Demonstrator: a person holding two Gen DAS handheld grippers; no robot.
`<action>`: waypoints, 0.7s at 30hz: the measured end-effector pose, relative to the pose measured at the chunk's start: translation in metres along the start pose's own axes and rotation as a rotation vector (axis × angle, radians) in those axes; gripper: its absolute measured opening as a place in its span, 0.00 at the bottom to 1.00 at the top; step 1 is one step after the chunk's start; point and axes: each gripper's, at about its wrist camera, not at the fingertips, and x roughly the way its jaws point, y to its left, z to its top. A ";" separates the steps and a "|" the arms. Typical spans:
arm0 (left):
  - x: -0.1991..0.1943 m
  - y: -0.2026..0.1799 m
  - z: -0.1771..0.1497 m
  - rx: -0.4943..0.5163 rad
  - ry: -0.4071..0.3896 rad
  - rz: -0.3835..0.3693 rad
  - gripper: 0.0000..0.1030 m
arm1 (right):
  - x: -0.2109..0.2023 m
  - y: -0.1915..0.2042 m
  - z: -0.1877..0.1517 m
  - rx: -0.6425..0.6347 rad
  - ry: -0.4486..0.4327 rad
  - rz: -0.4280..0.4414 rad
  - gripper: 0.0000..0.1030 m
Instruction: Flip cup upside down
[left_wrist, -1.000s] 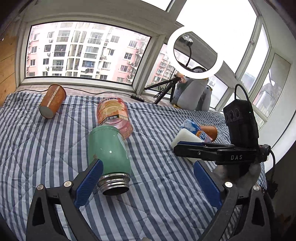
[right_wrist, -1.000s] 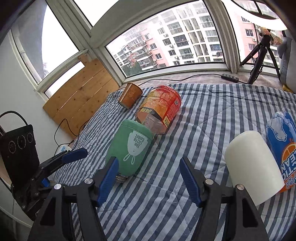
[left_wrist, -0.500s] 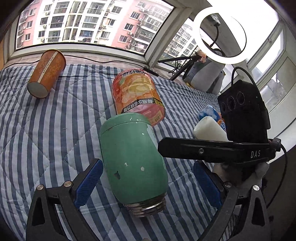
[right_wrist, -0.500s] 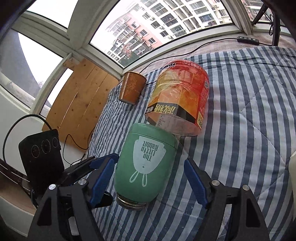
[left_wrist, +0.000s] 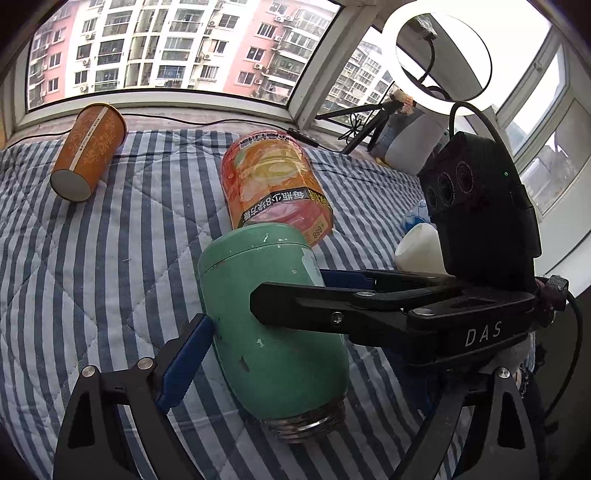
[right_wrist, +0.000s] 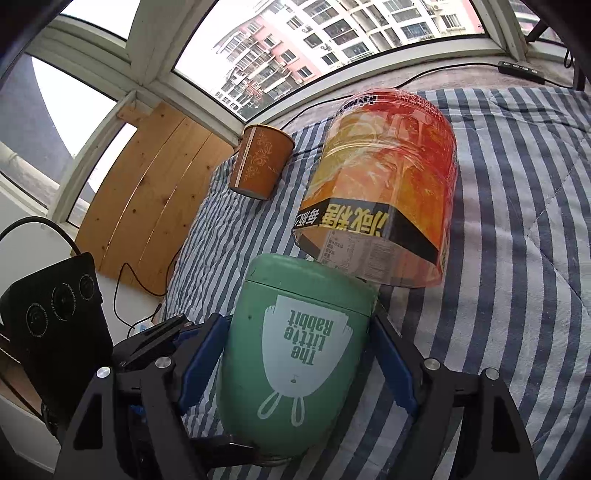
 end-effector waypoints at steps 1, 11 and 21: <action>-0.001 -0.003 -0.003 0.004 -0.001 0.003 0.90 | -0.002 0.005 -0.003 -0.019 -0.013 -0.015 0.73; -0.003 -0.061 -0.024 0.126 -0.052 0.015 0.90 | -0.050 0.034 -0.039 -0.236 -0.175 -0.166 0.69; -0.007 -0.128 -0.064 0.310 -0.130 0.107 0.85 | -0.103 0.036 -0.091 -0.385 -0.325 -0.253 0.67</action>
